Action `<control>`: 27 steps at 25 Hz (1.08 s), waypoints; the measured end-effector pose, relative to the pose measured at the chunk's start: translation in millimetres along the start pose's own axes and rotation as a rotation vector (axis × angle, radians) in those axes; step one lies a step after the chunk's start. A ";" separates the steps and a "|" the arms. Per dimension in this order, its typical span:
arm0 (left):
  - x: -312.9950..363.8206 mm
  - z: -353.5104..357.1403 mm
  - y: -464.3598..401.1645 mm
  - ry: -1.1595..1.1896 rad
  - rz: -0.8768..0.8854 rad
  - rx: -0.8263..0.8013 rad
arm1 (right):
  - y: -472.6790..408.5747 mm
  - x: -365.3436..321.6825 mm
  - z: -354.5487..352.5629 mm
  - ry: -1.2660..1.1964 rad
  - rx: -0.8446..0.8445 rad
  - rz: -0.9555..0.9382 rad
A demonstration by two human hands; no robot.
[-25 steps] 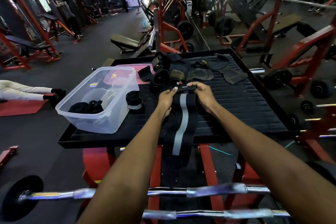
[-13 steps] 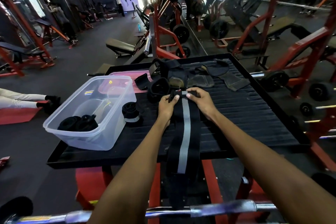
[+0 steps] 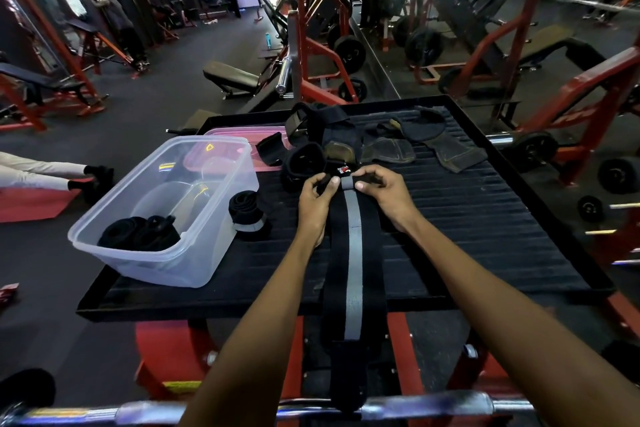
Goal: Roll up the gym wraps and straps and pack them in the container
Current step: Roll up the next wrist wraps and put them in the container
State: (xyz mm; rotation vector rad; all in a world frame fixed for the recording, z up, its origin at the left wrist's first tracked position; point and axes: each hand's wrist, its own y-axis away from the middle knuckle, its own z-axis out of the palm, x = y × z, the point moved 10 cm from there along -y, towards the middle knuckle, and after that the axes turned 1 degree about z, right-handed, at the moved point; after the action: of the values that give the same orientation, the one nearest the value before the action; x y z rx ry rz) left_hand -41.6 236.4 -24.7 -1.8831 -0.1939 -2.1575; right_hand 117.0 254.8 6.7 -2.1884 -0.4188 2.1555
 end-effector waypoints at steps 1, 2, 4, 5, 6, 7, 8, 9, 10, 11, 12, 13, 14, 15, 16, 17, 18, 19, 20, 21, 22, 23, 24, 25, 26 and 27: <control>-0.9 -1.7 -1.2 -0.024 0.007 0.014 | -0.2 -1.2 2.0 0.005 -0.010 -0.007; -0.5 -1.5 -1.6 -0.044 0.018 0.011 | 0.0 -2.1 3.4 0.013 -0.017 -0.015; 4.1 -0.1 -0.6 -0.080 0.048 0.002 | -0.2 -2.4 4.8 0.032 -0.024 -0.024; 6.0 1.4 -0.4 -0.088 0.060 -0.009 | -0.5 -2.3 5.0 0.046 -0.023 -0.022; 6.7 2.5 -1.0 -0.092 0.068 -0.021 | -1.0 -2.3 4.5 0.071 -0.017 -0.023; 6.6 4.2 -1.5 -0.085 0.069 -0.033 | -1.1 -3.8 3.8 0.091 -0.010 -0.034; 5.6 4.9 -1.6 -0.071 0.062 -0.037 | -1.3 -4.9 2.6 0.101 -0.005 -0.048; 3.3 4.1 -1.5 -0.042 0.041 -0.024 | -1.1 -6.2 2.6 0.099 -0.010 -0.061; 0.8 2.8 -1.2 -0.010 0.016 -0.011 | -0.6 -7.7 3.2 0.099 -0.018 -0.072; -0.7 2.6 -0.9 0.008 0.003 -0.011 | 0.3 -9.2 4.7 0.095 -0.028 -0.080; 0.2 2.8 -0.2 -0.004 0.009 -0.018 | 0.8 -10.0 5.6 0.098 -0.035 -0.088; 0.7 2.9 0.3 -0.029 0.021 -0.026 | 0.7 -9.6 6.9 0.103 -0.042 -0.091; 1.5 2.5 0.9 -0.051 0.029 -0.028 | 0.5 -8.6 7.3 0.124 -0.040 -0.091; 2.7 2.1 1.5 -0.065 0.034 -0.026 | 0.4 -7.8 7.4 0.146 -0.034 -0.089; 4.1 1.8 2.0 -0.079 0.046 -0.026 | 0.1 -6.5 6.5 0.168 -0.026 -0.084; 6.2 3.0 2.5 -0.089 0.062 -0.031 | -0.1 -5.5 6.1 0.177 -0.022 -0.077; 8.6 4.2 3.4 -0.101 0.073 -0.035 | -0.4 -4.9 4.9 0.179 -0.012 -0.075; 9.7 5.1 3.8 -0.105 0.075 -0.035 | -0.5 -5.6 3.7 0.173 -0.005 -0.078; 9.0 5.4 3.7 -0.092 0.065 -0.033 | 0.1 -7.6 3.3 0.166 -0.002 -0.087; 5.4 5.2 2.5 -0.076 0.041 -0.034 | 0.3 -8.6 3.0 0.158 -0.001 -0.095; 2.0 4.8 1.3 -0.077 0.017 -0.037 | 0.7 -9.8 2.7 0.152 -0.002 -0.102; 0.3 4.3 0.7 -0.095 0.005 -0.038 | 0.7 -10.7 2.7 0.143 -0.006 -0.106; 0.5 3.6 1.0 -0.108 0.009 -0.036 | 0.7 -10.6 3.0 0.139 -0.012 -0.111; 2.0 3.0 1.6 -0.109 0.021 -0.033 | 0.6 -10.0 3.7 0.135 -0.018 -0.114; 3.9 2.9 2.8 -0.106 0.033 -0.031 | 0.6 -8.4 3.4 0.139 -0.018 -0.109; 5.7 3.7 3.8 -0.107 0.044 -0.034 | 0.4 -6.7 2.8 0.142 -0.013 -0.096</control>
State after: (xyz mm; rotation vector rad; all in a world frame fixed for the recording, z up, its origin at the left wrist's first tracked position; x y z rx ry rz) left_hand -37.7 233.2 -18.8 -2.0040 -0.1356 -2.0460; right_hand 114.4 252.5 13.1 -2.2591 -0.5191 1.9406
